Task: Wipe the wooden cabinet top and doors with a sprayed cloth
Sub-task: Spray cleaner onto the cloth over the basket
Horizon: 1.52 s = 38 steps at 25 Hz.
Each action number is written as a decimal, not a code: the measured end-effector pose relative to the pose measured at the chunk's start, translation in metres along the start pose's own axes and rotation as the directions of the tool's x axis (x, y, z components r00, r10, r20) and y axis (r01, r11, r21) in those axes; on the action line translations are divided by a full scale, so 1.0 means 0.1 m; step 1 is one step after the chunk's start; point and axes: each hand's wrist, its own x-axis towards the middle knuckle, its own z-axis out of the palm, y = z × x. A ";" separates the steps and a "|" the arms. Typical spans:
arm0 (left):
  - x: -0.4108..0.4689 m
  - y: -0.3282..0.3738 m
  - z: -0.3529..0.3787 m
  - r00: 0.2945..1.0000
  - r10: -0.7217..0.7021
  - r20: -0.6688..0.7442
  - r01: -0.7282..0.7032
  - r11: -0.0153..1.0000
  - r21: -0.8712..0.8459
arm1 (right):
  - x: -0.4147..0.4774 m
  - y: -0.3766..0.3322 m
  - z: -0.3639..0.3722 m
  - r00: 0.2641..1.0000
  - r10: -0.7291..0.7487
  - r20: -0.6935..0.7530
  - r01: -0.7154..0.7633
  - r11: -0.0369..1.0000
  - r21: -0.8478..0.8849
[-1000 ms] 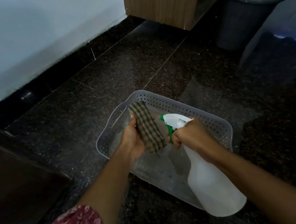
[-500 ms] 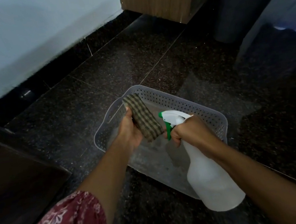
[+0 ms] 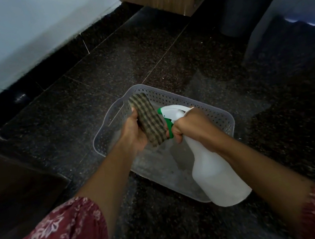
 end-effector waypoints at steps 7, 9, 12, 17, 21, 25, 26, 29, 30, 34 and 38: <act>-0.06 -0.03 0.01 0.998 -0.048 0.038 0.047 0.998 0.034 | -0.05 -0.07 -0.03 0.997 0.052 -0.061 -0.053 0.998 -0.020; -0.08 -0.04 0.01 0.998 -0.050 0.040 0.049 0.998 0.036 | -0.03 -0.06 -0.01 0.997 0.053 -0.060 -0.054 0.998 -0.016; -0.06 -0.02 0.00 0.999 -0.035 0.027 0.035 0.999 0.029 | 0.03 0.04 0.05 0.998 0.016 -0.062 -0.017 1.000 -0.014; -0.03 0.03 -0.01 1.000 -0.011 -0.002 0.011 1.000 -0.010 | -0.08 0.01 0.00 0.997 0.073 0.000 -0.072 0.992 -0.100; 0.00 0.04 -0.03 1.000 0.012 -0.021 -0.013 1.000 -0.019 | -0.05 0.03 0.06 0.999 0.041 -0.017 -0.042 0.995 -0.089; -0.03 0.04 -0.01 1.000 0.001 -0.005 -0.001 1.000 -0.016 | 0.04 0.04 0.05 1.000 0.001 -0.023 -0.003 0.996 -0.087; -0.04 0.04 0.00 1.000 -0.001 -0.003 0.001 1.000 -0.013 | 0.03 0.01 0.03 0.999 -0.002 -0.032 0.000 0.997 -0.076; -0.05 0.04 0.02 1.000 -0.010 0.011 0.010 1.000 -0.021 | 0.02 -0.07 -0.01 0.995 -0.012 -0.095 0.007 0.998 -0.059; -0.05 0.03 0.02 1.000 -0.013 0.017 0.014 1.000 -0.024 | 0.02 -0.09 -0.02 0.996 -0.015 -0.092 0.009 0.998 -0.062; -0.03 0.04 0.00 1.000 -0.008 0.026 0.009 1.000 -0.019 | 0.01 -0.09 -0.03 0.998 -0.022 -0.062 0.015 0.994 -0.109; -0.02 0.07 0.02 1.000 0.019 -0.003 -0.019 0.999 -0.045 | -0.06 -0.10 -0.06 0.999 0.044 0.015 -0.041 0.984 -0.174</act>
